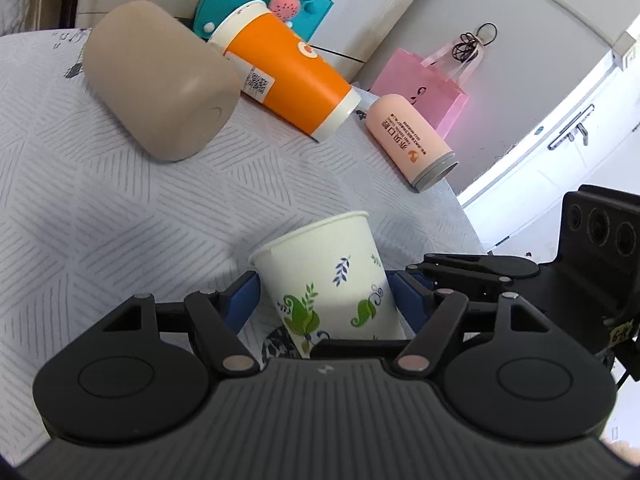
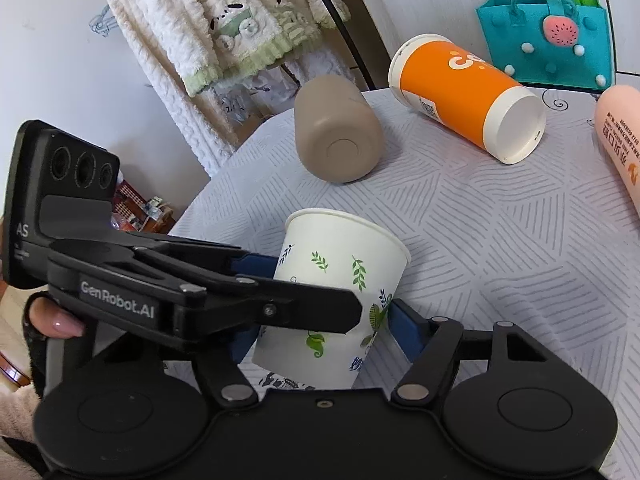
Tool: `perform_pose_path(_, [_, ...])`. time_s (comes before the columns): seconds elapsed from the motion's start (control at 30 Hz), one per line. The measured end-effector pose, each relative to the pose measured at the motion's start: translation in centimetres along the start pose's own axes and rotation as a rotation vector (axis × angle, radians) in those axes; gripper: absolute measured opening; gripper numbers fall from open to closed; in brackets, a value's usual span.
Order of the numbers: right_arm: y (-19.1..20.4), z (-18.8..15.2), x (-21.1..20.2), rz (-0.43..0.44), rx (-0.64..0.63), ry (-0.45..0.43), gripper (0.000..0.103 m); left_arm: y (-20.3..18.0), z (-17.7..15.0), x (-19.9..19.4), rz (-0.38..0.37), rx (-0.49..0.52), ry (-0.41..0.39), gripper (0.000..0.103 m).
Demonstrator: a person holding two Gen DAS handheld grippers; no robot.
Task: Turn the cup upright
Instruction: 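Grasp the cup's rim with the left gripper while the right gripper holds it, then turn the cup opening-up with the left gripper while the right gripper releases it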
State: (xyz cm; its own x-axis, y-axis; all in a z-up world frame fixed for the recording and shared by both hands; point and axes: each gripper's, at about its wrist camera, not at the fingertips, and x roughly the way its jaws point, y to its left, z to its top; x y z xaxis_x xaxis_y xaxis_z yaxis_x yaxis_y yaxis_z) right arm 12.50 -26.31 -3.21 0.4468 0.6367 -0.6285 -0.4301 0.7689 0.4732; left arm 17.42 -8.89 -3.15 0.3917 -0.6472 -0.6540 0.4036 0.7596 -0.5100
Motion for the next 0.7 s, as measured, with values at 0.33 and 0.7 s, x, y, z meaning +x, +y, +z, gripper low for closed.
perform_pose_path(0.33, [2.8, -0.3, -0.5, -0.097, -0.256, -0.132, 0.074, -1.1, -0.4, -1.6, 0.013, 0.162, -0.156, 0.063])
perform_pose_path(0.7, [4.6, 1.3, 1.4, -0.283, -0.513, -0.193, 0.062, -2.2, -0.1, -2.9, 0.097, 0.369, -0.33, 0.059])
